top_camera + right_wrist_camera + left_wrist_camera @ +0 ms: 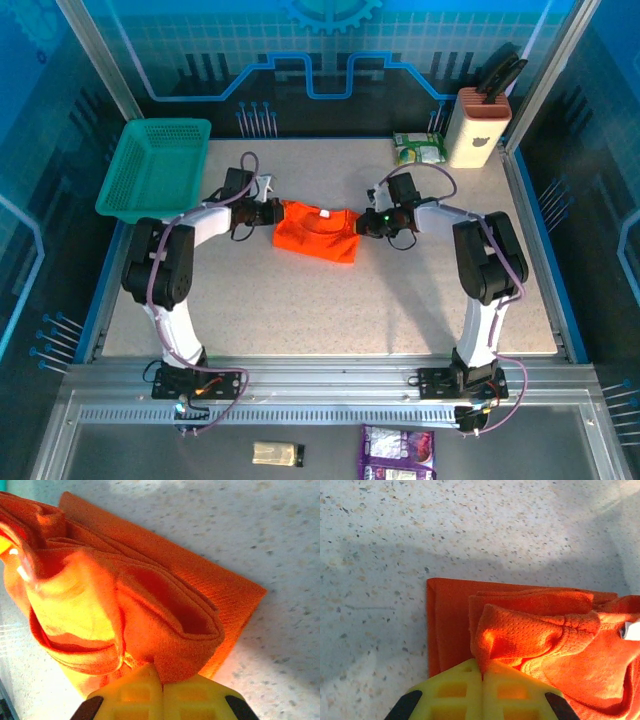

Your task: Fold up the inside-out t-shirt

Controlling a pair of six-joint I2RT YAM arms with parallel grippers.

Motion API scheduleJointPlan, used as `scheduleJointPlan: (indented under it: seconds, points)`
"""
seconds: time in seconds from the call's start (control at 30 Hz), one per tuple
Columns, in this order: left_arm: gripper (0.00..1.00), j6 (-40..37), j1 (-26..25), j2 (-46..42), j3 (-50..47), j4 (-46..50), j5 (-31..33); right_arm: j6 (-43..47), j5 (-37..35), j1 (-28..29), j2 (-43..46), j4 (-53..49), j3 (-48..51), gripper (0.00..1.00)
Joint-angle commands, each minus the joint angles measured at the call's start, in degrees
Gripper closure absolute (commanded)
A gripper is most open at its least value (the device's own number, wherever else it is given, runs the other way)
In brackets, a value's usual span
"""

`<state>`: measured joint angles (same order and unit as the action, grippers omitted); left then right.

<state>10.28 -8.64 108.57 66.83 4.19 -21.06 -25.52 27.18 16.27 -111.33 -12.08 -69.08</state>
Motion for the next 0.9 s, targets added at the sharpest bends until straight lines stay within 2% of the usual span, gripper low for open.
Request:
scheduleJointPlan:
  seconds: [0.0, 0.37, 0.57, 0.67, 0.73, 0.8, 0.87]
  points:
    - [1.0, -0.02, 0.47, 2.97, 4.69, 3.89, -2.27, -1.57, -1.04, -1.52, -2.78, -4.45, -3.75, 1.0]
    - [1.0, -0.25, 0.6, 15.32, 18.49, 15.28, -4.38, -4.63, -3.45, -3.02, -6.25, -5.86, -3.91, 1.0]
    - [0.94, 0.24, 0.63, 17.72, 21.84, 19.22, -5.56, -4.54, -4.2, -3.12, -5.41, -6.67, -4.48, 0.99]
    - [0.88, 0.7, 0.56, 15.96, 19.99, 19.38, -5.92, -3.47, -4.82, -3.34, -4.66, -8.53, -5.02, 0.89]
    - [0.8, 1.8, 0.55, 12.43, 16.22, 17.31, -5.07, -2.65, -5.62, -3.59, -3.58, -9.9, -5.19, 0.84]
    - [0.7, 2.92, 0.56, 7.8, 12.52, 15.78, -3.31, -1.63, -7.02, -4.0, -1.83, -11.64, -5.28, 0.76]
    - [0.64, 3.63, 0.55, 4.16, 10.49, 15.77, -1.92, -1.0, -8.71, -4.4, -0.08, -13.05, -5.26, 0.67]
